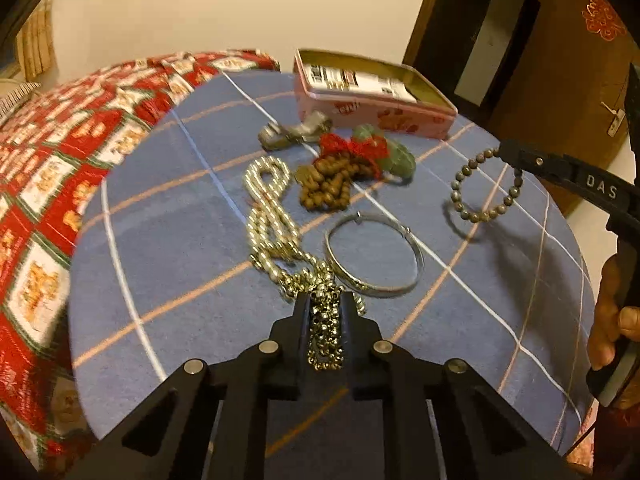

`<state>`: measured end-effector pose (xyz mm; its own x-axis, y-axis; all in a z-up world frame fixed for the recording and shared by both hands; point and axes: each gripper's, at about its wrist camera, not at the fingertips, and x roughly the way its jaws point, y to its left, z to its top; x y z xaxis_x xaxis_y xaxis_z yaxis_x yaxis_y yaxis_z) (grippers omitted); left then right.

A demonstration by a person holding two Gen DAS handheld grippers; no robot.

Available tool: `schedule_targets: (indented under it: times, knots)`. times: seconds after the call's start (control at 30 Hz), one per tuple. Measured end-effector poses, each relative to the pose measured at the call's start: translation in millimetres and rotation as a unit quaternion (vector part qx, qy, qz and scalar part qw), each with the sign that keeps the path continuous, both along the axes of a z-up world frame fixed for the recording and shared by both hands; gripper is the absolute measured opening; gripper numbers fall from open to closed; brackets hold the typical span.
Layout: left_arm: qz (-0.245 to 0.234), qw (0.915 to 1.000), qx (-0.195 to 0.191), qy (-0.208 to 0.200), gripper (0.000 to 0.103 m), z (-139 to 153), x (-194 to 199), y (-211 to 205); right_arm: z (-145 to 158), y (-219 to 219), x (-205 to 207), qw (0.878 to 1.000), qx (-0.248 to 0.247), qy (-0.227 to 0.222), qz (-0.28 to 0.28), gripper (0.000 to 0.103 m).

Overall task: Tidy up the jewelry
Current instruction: 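Grasp the dark bead bracelet with the right gripper while the left gripper grasps the silver chain, then carry the dark bead bracelet and silver chain in both grippers into the pink tin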

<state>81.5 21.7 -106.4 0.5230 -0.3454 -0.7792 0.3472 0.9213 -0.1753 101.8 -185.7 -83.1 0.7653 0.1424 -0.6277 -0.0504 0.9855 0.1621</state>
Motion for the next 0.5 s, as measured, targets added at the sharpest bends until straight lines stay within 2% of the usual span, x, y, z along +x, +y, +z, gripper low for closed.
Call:
schedule_targets:
  times: [0.07,0.17,0.37,0.5]
  knots:
    - [-0.001,0.9996,-0.024,-0.016,0.013,13,-3,4,5,-1,-2,1.0,0.008,-0.009,0.008,0.01]
    - [0.001,0.9978,-0.039,-0.054,0.013,34,-5,7,12,0,-4,1.0,0.011,-0.018,0.01,0.01]
    - [-0.005,0.9923,-0.059,-0.109,0.013,68,9,3,24,1,-2,0.999,0.011,-0.033,0.01,0.01]
    - [-0.003,0.9893,-0.066,-0.13,0.013,80,25,-4,31,-1,2,0.999,0.008,-0.044,0.006,0.01]
